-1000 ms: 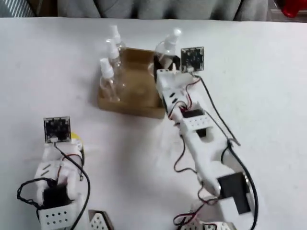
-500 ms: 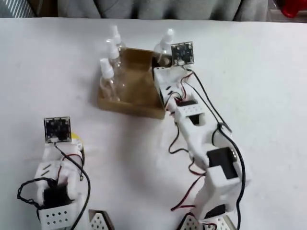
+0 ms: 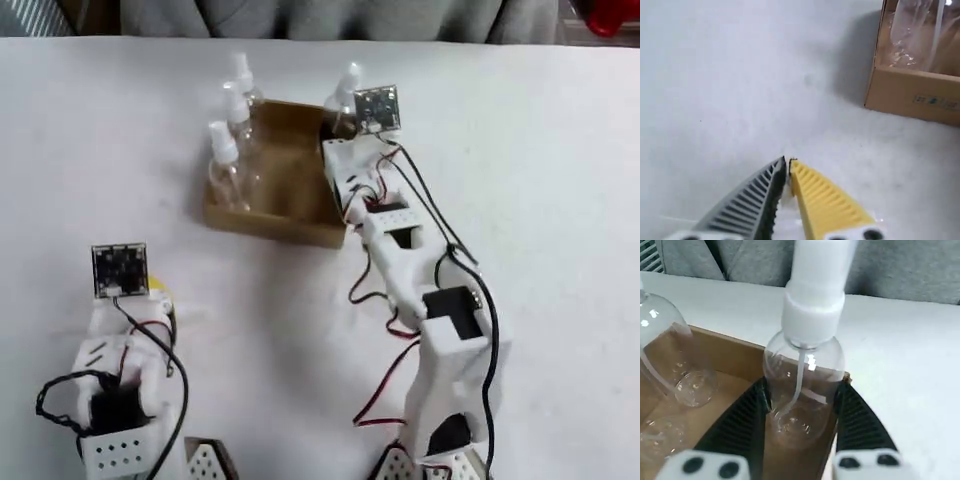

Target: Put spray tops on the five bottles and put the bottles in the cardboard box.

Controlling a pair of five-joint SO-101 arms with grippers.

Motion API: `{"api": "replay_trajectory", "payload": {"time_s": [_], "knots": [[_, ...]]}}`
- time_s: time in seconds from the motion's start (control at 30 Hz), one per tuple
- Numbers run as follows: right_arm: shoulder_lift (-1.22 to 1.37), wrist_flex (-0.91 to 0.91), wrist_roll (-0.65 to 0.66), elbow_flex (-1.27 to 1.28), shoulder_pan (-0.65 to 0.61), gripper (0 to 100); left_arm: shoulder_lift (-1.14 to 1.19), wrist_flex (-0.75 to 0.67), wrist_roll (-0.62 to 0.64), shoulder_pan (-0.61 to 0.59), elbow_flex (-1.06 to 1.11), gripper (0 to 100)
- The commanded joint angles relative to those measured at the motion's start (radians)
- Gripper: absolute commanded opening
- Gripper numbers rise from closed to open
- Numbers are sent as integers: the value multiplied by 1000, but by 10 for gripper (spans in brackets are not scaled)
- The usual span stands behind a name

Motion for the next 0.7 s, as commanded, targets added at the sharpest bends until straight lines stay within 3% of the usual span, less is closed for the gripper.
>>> {"api": "replay_trajectory", "payload": {"time_s": [0.0,0.2,0.67], "knots": [[1,-24,14,-54,13,16,-21,5,-14,-2,0,22],[7,-24,117,-48,8,16,-21,5,-14,-2,0,22],[81,-24,126,-54,5,17,-21,5,-14,-2,0,22]]}}
